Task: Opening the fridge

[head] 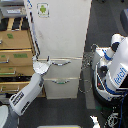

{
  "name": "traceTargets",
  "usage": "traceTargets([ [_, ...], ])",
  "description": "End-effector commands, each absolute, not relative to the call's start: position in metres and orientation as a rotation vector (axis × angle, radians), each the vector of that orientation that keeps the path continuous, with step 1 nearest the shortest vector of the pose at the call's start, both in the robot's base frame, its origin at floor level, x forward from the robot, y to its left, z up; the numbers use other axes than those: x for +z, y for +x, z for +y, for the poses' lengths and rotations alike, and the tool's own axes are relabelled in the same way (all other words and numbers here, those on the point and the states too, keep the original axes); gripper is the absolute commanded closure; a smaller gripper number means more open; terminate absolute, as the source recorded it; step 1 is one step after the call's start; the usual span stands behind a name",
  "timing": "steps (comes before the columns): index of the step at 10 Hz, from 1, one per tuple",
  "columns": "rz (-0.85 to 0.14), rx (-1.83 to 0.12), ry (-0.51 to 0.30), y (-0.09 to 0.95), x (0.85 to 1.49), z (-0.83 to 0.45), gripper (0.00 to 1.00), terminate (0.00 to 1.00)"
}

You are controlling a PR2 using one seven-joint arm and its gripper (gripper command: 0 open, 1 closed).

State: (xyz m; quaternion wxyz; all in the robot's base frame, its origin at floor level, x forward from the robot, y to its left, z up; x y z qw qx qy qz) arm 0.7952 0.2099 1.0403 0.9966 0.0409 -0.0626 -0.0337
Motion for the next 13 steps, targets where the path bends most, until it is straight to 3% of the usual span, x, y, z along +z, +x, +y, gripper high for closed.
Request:
traceTargets([
  [1,-0.170,-0.099,0.093,0.875,1.092,0.258,0.00,0.00],
  [11,-0.192,-0.098,0.072,0.936,1.089,0.308,0.00,0.00],
  [12,-0.168,-0.133,0.028,0.937,1.078,0.301,0.00,0.00],
  [13,-0.162,-0.168,-0.007,0.936,1.071,0.290,1.00,0.00],
])
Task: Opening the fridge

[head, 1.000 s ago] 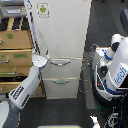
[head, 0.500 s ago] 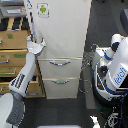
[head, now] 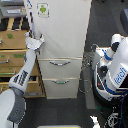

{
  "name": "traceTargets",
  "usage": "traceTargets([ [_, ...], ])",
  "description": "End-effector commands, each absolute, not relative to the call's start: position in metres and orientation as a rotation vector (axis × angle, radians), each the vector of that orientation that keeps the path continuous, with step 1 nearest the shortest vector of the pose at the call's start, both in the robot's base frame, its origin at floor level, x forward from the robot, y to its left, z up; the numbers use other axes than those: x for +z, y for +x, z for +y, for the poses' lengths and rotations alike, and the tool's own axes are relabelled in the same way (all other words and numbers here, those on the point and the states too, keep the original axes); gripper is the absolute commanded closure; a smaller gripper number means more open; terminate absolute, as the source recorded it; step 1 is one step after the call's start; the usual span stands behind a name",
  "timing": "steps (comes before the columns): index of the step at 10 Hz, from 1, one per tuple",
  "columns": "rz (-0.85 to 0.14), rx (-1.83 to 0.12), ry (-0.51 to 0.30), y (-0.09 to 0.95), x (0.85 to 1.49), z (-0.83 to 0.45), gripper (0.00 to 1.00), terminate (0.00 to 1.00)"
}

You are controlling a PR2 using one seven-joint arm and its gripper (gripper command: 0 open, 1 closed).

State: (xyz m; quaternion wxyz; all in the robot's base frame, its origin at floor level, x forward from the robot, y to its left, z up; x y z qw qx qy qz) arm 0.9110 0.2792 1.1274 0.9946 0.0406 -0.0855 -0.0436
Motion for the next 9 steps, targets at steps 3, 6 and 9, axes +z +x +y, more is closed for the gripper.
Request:
traceTargets([
  [3,-0.171,-0.200,-0.012,0.932,1.070,0.285,1.00,0.00],
  [6,-0.185,-0.219,-0.016,0.923,1.067,0.285,1.00,0.00],
  [9,-0.196,-0.242,-0.030,0.916,1.069,0.279,1.00,0.00],
])
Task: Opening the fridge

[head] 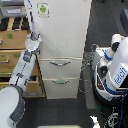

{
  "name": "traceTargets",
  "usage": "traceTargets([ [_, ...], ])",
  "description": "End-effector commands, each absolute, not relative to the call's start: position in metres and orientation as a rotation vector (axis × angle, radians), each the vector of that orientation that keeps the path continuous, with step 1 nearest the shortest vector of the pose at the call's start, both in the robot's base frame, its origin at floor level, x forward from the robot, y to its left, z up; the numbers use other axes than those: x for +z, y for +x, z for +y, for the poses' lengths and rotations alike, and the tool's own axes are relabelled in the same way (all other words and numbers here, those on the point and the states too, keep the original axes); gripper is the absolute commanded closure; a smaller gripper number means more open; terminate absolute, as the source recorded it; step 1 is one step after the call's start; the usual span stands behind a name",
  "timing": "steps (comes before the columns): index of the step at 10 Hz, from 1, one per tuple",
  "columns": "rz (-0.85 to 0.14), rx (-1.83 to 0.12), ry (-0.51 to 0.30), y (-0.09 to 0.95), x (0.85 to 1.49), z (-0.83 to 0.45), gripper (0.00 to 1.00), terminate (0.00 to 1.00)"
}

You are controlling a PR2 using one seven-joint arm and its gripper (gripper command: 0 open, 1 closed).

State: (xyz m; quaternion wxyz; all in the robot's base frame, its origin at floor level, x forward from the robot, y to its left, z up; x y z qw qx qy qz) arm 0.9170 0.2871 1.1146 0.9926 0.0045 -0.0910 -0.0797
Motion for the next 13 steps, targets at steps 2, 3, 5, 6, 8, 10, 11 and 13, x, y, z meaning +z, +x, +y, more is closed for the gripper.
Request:
traceTargets([
  [2,-0.175,-0.243,-0.035,0.918,1.053,0.280,1.00,0.00],
  [3,-0.169,-0.246,-0.037,0.918,1.049,0.280,1.00,0.00],
  [5,-0.160,-0.242,-0.029,0.919,1.041,0.282,1.00,0.00],
  [6,-0.156,-0.239,-0.028,0.919,1.039,0.282,1.00,0.00],
  [8,-0.144,-0.261,-0.044,0.896,1.033,0.273,1.00,0.00],
  [10,-0.213,-0.534,-0.091,0.723,1.099,0.221,1.00,0.00],
  [11,-0.241,-0.585,-0.100,0.668,1.120,0.217,1.00,0.00],
  [13,-0.323,-0.657,-0.091,0.516,1.177,0.224,1.00,0.00],
])
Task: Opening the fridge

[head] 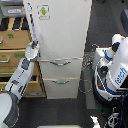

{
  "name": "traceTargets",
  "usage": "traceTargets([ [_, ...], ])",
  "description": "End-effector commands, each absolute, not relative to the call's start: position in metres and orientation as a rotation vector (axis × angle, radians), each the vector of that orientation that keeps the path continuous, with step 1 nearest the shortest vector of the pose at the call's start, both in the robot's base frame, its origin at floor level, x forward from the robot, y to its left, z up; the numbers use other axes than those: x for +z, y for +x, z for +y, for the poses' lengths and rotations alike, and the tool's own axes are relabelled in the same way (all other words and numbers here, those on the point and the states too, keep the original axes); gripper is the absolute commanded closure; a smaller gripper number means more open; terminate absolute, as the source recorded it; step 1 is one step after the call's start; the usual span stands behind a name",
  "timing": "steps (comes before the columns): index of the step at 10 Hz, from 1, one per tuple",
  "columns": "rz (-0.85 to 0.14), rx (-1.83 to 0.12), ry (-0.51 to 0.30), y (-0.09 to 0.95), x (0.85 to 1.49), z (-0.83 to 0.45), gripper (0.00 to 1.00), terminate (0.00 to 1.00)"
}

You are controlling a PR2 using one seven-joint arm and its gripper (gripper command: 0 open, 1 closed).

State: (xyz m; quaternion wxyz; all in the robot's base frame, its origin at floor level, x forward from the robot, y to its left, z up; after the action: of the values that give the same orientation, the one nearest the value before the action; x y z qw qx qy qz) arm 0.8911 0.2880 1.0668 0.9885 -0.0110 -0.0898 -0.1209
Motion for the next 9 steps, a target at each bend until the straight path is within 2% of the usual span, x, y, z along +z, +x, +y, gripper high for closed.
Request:
traceTargets([
  [1,-0.355,-0.697,-0.057,0.435,1.206,0.223,1.00,0.00],
  [2,-0.353,-0.741,-0.066,0.375,1.226,0.216,1.00,0.00],
  [3,-0.321,-0.867,-0.190,0.269,1.258,0.205,1.00,0.00],
  [4,-0.315,-0.992,-0.280,0.198,1.271,0.198,1.00,0.00],
  [5,-0.321,-1.100,-0.336,0.134,1.275,0.187,1.00,0.00],
  [6,-0.330,-1.245,-0.348,0.051,1.273,0.176,1.00,0.00],
  [7,-0.337,-1.171,-0.247,0.132,1.245,0.211,1.00,0.00],
  [8,-0.312,-1.131,-0.231,0.168,1.231,0.220,1.00,0.00],
  [9,-0.184,-1.019,-0.165,0.320,1.145,0.218,0.00,0.00],
])
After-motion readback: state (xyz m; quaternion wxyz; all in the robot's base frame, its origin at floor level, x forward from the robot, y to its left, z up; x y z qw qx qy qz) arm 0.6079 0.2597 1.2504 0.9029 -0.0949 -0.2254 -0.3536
